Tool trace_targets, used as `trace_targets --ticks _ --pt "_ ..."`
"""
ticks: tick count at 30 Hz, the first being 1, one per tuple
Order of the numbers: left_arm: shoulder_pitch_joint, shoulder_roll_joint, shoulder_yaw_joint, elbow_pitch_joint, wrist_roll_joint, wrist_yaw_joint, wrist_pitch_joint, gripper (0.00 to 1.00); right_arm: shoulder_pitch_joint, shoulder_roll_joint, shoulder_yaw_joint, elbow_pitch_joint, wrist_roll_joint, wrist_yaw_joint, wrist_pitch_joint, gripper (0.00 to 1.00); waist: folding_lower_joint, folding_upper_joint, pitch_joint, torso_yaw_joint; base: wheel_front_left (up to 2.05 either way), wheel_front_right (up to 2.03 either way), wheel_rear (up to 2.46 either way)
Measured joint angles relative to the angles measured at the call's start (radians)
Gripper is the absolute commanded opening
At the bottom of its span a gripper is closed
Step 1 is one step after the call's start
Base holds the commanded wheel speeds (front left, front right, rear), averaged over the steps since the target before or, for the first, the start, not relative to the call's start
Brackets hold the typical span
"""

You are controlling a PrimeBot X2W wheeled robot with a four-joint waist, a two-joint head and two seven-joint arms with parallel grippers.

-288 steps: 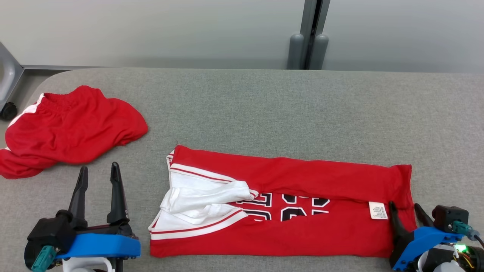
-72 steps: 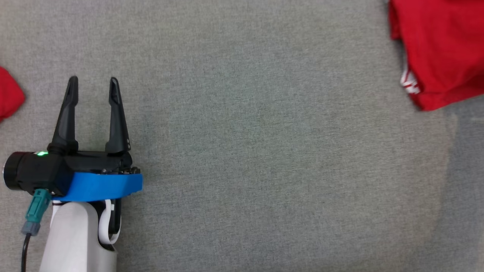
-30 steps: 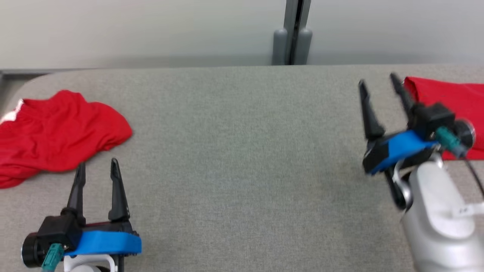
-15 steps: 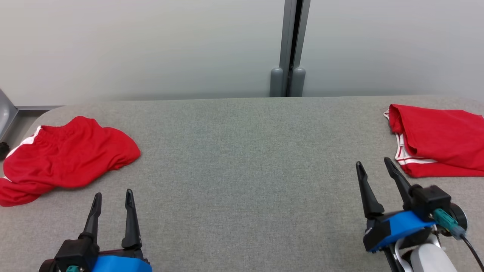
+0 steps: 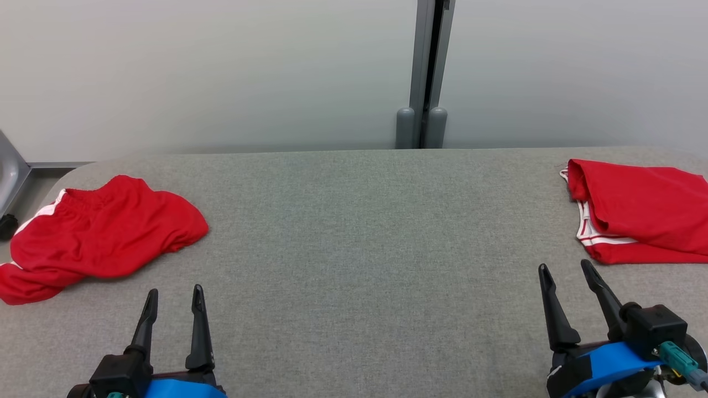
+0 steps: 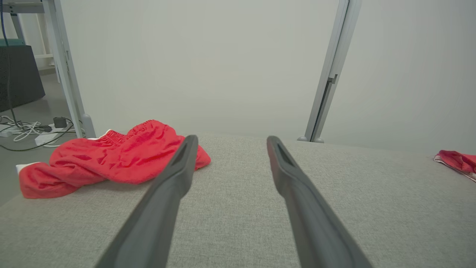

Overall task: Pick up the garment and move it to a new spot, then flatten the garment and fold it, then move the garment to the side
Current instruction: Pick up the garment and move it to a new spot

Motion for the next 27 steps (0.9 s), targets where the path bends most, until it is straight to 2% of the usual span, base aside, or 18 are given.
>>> trace_targets --ticks 14,20,27 --pt "-0.016 0.012 0.012 0.001 -0.004 0.004 0.0 1.0 0.015 0.001 -0.002 -0.015 0.028 0.0 0.006 1.0 0.0001 0.0 0.007 0.038 0.0 0.0 0.0" --pt "-0.036 0.023 0.02 -0.008 -0.007 0.015 0.0 1.0 0.012 0.001 0.012 -0.007 0.043 0.0 -0.006 1.0 0.0002 0.0 0.017 0.097 0.0 0.0 0.0" --pt "-0.055 0.032 0.038 -0.015 -0.023 0.029 0.0 1.0 -0.014 0.002 0.012 0.006 0.035 0.0 -0.01 1.0 0.0002 0.0 0.04 0.198 0.0 0.0 0.0"
